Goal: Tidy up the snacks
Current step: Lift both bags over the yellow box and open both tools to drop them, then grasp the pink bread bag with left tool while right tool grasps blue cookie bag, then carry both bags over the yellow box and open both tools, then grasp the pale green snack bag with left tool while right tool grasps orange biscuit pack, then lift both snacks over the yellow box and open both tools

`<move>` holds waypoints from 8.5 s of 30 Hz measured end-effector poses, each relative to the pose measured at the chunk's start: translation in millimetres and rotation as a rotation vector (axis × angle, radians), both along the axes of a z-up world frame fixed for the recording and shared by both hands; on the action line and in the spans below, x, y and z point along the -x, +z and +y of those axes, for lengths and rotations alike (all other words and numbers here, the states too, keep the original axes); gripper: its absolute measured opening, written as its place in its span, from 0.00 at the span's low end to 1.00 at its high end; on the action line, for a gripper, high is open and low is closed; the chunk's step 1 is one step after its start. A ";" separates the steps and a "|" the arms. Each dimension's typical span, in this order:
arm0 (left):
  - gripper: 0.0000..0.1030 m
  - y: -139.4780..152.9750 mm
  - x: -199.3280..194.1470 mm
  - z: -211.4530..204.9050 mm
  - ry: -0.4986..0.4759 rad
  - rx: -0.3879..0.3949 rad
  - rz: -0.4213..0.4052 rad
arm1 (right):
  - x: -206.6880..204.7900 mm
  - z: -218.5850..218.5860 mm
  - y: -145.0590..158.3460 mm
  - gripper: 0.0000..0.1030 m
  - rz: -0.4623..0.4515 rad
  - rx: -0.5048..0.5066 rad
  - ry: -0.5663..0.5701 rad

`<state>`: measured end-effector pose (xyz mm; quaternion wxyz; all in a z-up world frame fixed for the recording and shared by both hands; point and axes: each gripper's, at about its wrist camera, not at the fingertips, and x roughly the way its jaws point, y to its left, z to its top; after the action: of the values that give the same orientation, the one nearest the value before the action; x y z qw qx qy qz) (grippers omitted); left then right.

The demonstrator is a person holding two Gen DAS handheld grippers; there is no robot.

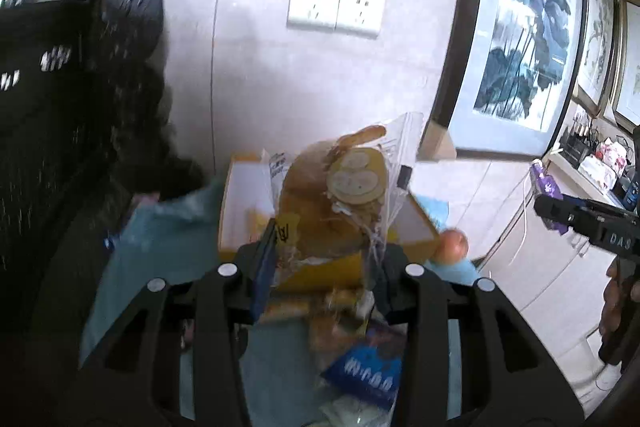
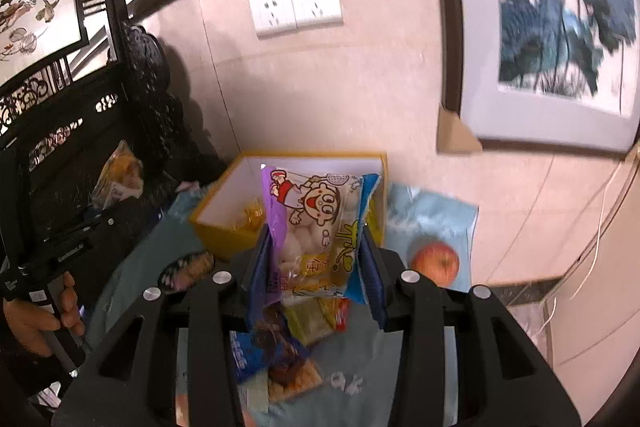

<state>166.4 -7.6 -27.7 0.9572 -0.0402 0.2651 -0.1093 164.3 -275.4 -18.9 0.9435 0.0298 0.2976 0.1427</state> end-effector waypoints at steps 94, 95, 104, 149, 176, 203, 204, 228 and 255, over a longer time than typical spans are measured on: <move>0.52 -43.3 -13.2 12.5 0.049 -0.055 0.123 | 8.5 18.9 -36.4 0.44 0.053 -0.048 0.052; 0.52 -36.6 -17.2 10.8 0.049 -0.047 0.116 | 6.2 16.0 -26.8 0.44 0.036 -0.053 0.046; 0.52 -3.5 -40.4 -10.4 0.026 -0.053 0.080 | -8.9 4.3 -2.0 0.44 -0.021 -0.058 0.017; 0.93 -165.8 -22.2 4.3 0.046 -0.150 0.386 | -19.4 16.2 -187.3 0.66 0.510 -0.129 -0.039; 0.96 -237.5 35.8 -38.1 -0.187 -0.391 0.370 | 38.7 -11.6 -225.4 0.66 0.568 -0.052 -0.047; 0.58 -234.0 65.0 4.9 -0.150 -0.291 0.374 | 16.5 53.7 -250.7 0.23 0.528 0.208 0.124; 0.59 -233.9 63.1 5.8 -0.146 -0.272 0.385 | 19.2 48.4 -250.1 0.20 0.534 0.195 0.120; 0.98 -246.2 63.6 -7.7 -0.202 -0.300 0.439 | -5.2 61.7 -248.1 0.61 0.549 0.122 -0.080; 0.34 -160.9 81.0 16.9 -0.234 -0.033 0.300 | 69.8 10.1 -167.8 0.49 0.397 0.009 -0.018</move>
<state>85.4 9.3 -188.7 0.8882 -0.0095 0.4095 -0.2081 94.5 -265.3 -186.7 0.8677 0.0558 0.4780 0.1244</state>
